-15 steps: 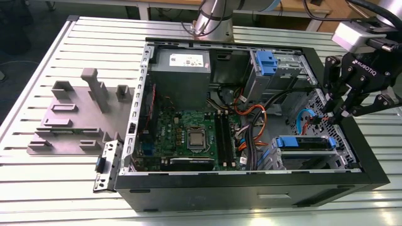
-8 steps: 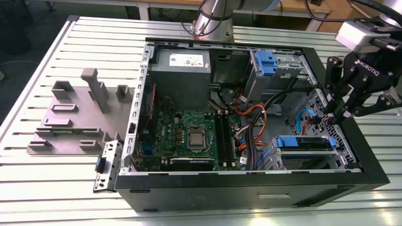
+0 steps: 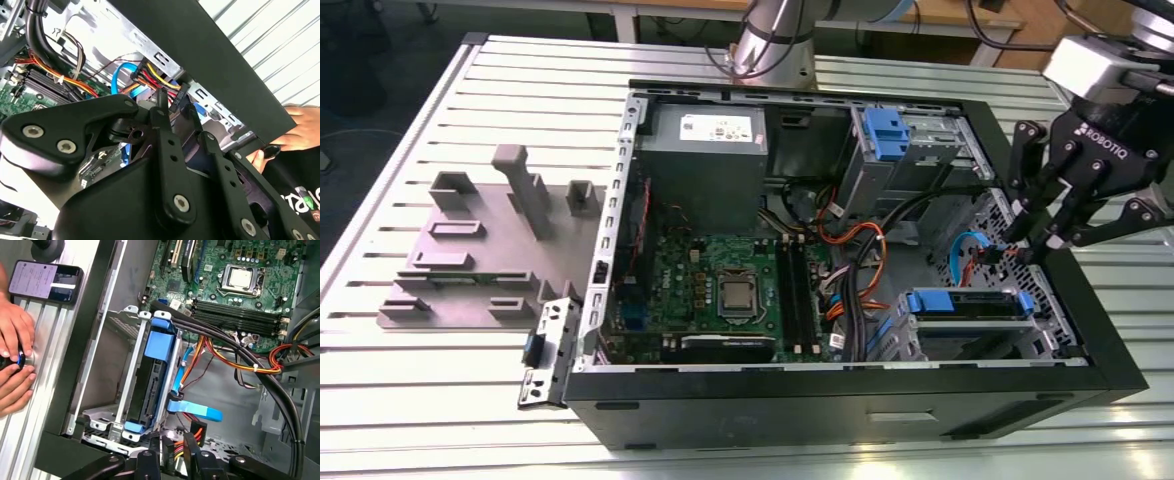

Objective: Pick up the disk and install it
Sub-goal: 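Insert the first disk wire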

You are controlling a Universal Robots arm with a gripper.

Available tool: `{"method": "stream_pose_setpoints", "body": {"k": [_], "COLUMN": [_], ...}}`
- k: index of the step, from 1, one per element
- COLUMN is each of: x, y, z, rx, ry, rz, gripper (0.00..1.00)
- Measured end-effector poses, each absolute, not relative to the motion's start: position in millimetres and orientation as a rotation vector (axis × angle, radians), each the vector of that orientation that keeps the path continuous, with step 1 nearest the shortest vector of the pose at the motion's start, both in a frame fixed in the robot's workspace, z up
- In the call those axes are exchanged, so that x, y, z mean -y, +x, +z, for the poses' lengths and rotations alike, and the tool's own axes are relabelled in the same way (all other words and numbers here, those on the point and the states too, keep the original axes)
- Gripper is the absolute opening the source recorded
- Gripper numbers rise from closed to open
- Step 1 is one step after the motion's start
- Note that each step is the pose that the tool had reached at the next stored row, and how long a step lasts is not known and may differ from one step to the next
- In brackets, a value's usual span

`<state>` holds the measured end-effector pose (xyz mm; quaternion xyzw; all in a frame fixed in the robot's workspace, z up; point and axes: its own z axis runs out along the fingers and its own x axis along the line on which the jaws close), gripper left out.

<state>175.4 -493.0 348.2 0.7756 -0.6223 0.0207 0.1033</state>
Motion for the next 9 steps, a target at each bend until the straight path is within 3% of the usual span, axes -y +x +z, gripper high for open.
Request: {"method": "stream_pose_setpoints", "body": {"k": [9], "x": [489.1], "y": [181.9], "z": [344.6], "rx": [1.817], "ry": [2.262], "rz": [0.074], "gripper": [0.33]}}
